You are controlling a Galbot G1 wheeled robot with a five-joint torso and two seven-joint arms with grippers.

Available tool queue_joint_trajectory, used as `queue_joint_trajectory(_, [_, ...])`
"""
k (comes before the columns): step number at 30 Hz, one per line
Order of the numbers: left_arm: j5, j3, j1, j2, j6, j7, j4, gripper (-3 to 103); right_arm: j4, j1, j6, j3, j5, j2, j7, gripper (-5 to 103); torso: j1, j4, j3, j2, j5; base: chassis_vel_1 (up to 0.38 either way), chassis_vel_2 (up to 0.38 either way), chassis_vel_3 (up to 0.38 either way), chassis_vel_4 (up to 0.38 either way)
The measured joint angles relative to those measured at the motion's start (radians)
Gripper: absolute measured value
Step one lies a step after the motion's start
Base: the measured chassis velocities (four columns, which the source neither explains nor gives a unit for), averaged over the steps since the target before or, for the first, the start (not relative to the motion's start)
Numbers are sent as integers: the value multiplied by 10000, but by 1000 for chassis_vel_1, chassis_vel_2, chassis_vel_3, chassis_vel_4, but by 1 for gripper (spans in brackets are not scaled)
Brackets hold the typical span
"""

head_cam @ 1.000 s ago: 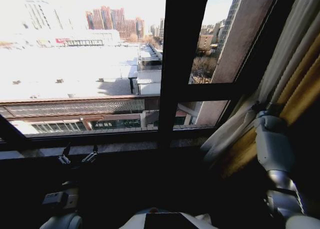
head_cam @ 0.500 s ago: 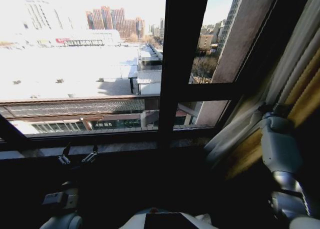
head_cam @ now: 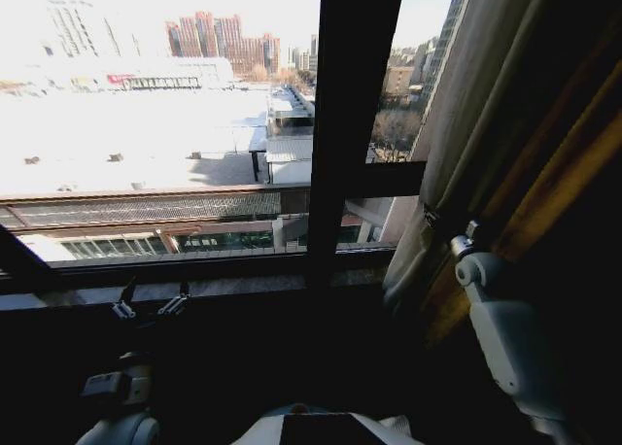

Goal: Open the curtains by pulling them apart, changing their state from closed to fully open.

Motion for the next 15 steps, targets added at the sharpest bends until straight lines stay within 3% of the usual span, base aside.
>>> queue_joint_trajectory(2, [-24,-11,-3,-5,1,-3,-1,100,296,-278,-16,0,48,67,27,79,0,-1,0,0,1,0,0,0,0])
queue_joint_trajectory(3, [-58,-36,-22,-6,19,-4,-7,100,808,-807,-33,3,135,202,34,90,0,-2,0,0,0,0,0,0,0])
queue_joint_trajectory(5, [-78,-54,-47,-4,44,-5,-8,100,1136,-1168,-42,13,161,311,31,90,-1,-2,0,0,2,0,0,0,0])
queue_joint_trajectory(8, [-126,-74,-172,41,174,-8,-14,100,2050,-2016,-47,38,53,754,-133,100,-1,-2,0,0,1,0,0,0,0])
queue_joint_trajectory(15, [-196,-51,-209,95,236,-7,-30,100,2439,-2200,-97,-10,-667,1359,-488,100,0,0,0,0,2,0,0,0,0])
